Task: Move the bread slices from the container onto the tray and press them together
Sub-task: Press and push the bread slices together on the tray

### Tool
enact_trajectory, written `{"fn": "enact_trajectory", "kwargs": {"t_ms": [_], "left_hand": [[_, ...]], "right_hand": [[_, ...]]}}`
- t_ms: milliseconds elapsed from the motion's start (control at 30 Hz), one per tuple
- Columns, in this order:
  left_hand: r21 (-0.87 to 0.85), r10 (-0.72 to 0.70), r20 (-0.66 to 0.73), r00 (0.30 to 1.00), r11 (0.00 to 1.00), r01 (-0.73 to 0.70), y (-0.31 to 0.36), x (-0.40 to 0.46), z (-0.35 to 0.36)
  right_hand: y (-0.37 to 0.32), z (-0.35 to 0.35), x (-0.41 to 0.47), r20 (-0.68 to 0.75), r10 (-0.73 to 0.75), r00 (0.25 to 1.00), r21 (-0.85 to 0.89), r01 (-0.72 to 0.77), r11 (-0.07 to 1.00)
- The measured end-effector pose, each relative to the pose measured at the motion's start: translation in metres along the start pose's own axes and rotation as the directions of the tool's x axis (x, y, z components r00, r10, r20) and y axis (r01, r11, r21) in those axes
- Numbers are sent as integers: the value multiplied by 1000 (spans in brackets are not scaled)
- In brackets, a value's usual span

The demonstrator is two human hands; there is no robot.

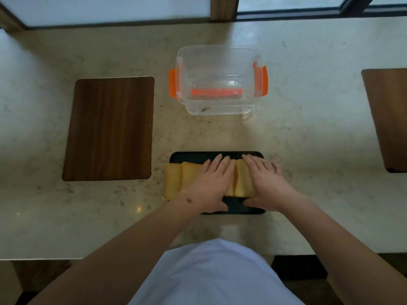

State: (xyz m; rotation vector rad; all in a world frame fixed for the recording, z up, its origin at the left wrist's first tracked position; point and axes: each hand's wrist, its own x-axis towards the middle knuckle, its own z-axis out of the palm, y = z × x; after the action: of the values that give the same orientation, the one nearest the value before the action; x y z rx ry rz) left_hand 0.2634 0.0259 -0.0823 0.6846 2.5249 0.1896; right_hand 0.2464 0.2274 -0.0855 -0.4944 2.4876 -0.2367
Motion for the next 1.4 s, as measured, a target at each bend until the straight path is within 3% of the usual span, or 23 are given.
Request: {"fn": "enact_trajectory", "kwargs": {"t_ms": [367,733,1400], "left_hand": [[20,-79,41,996,997,78,21,27,2],[-27,8,-134,991,1000,-12,-2,10,6],[-81,-40,-193,980,996,24,-6,6,21]], "right_hand": [[6,0,1,-40,-26,999,42,28,999],[14,-1,-6,-95,-49,994,131,61,990],[14,5,-2,-71,-98,993,99,105,989]]}}
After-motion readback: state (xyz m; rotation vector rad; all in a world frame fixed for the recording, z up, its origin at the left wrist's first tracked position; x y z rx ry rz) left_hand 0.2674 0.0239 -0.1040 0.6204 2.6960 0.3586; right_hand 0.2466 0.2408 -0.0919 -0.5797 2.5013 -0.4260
